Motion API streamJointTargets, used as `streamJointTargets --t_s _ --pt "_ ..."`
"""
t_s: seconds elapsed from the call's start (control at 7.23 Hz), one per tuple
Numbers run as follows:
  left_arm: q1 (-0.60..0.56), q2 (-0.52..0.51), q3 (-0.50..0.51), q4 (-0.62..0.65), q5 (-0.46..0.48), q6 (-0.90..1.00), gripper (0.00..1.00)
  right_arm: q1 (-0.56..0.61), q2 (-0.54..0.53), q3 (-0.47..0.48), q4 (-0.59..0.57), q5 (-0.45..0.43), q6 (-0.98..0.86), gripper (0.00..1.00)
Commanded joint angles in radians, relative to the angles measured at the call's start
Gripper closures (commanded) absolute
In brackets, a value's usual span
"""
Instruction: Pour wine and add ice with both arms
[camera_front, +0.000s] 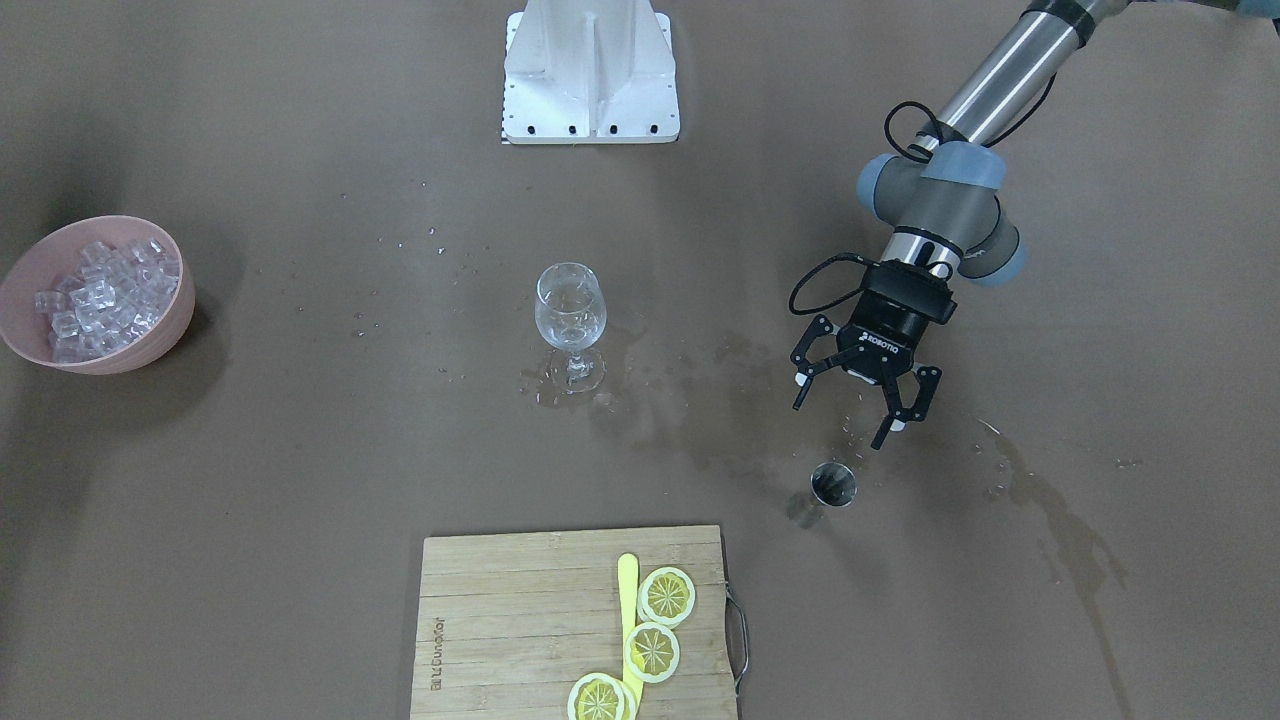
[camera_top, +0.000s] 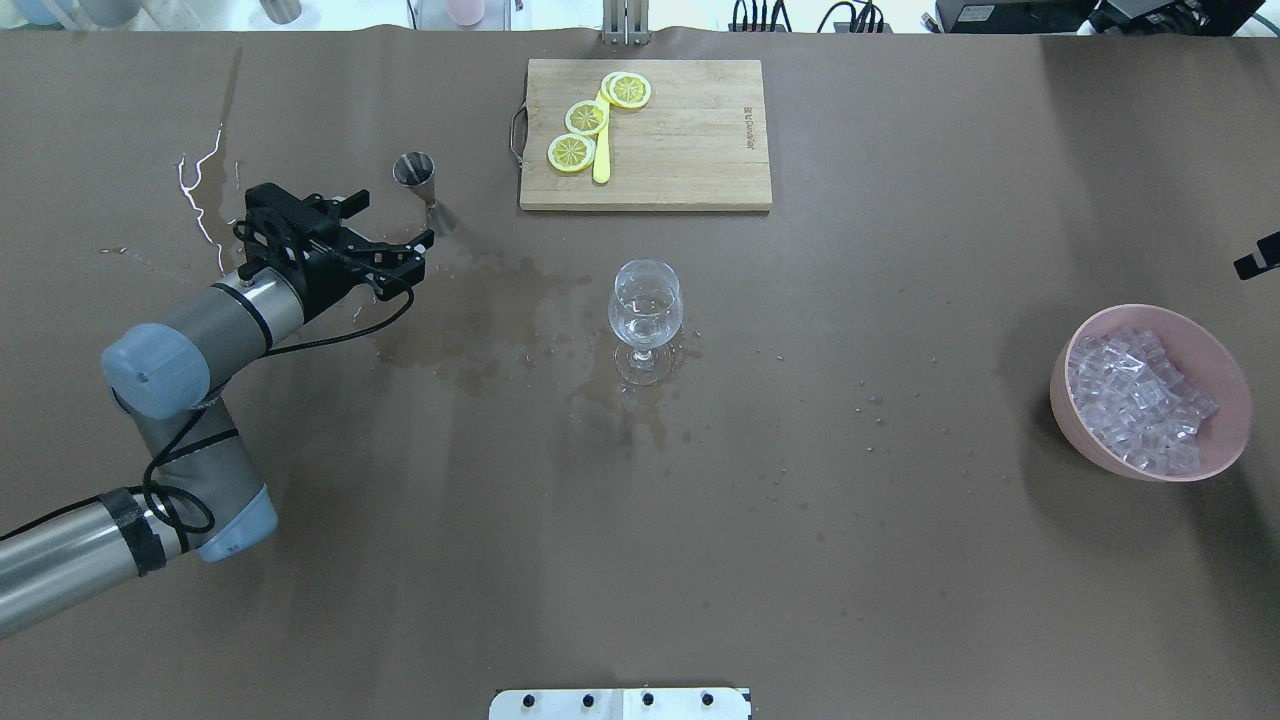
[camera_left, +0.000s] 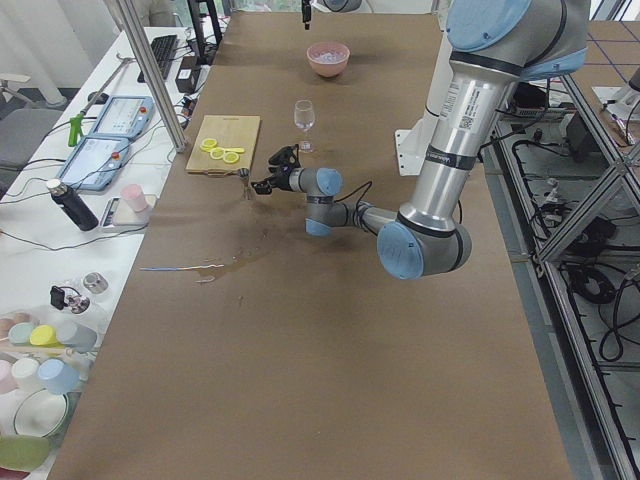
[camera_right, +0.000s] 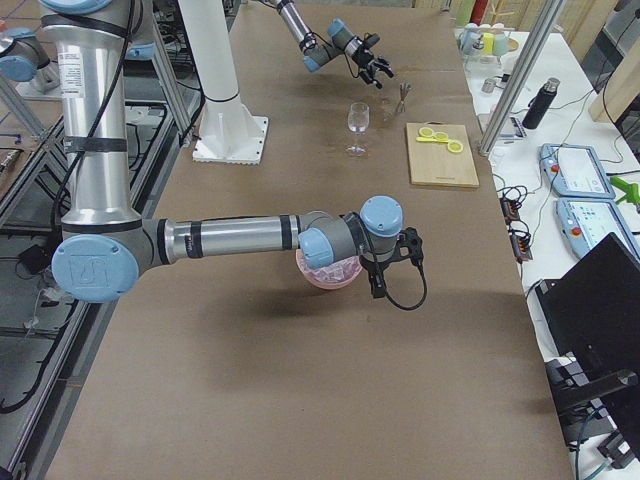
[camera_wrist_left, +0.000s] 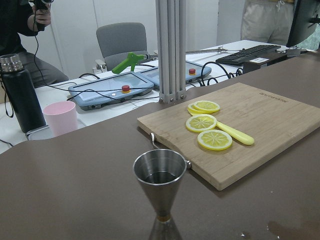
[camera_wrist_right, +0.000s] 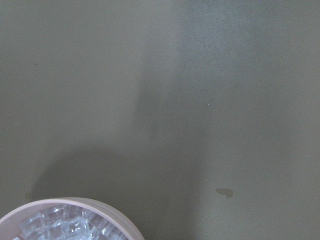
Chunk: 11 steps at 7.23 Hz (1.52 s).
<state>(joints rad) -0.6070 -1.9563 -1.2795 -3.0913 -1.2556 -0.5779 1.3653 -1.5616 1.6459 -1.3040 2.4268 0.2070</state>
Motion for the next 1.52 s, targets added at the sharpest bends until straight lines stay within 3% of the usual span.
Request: streamJointTargets --t_s 0.0,1.38 --pt "0.003 -0.019 0.025 0.017 0.063 -0.084 0.02 0.000 0.002 0.000 0.000 0.000 0.000 0.00" --pt "-0.010 -0.099 0.091 0.158 0.102 -0.154 0.02 0.000 -0.001 0.000 0.000 -0.002 -0.001 0.00"
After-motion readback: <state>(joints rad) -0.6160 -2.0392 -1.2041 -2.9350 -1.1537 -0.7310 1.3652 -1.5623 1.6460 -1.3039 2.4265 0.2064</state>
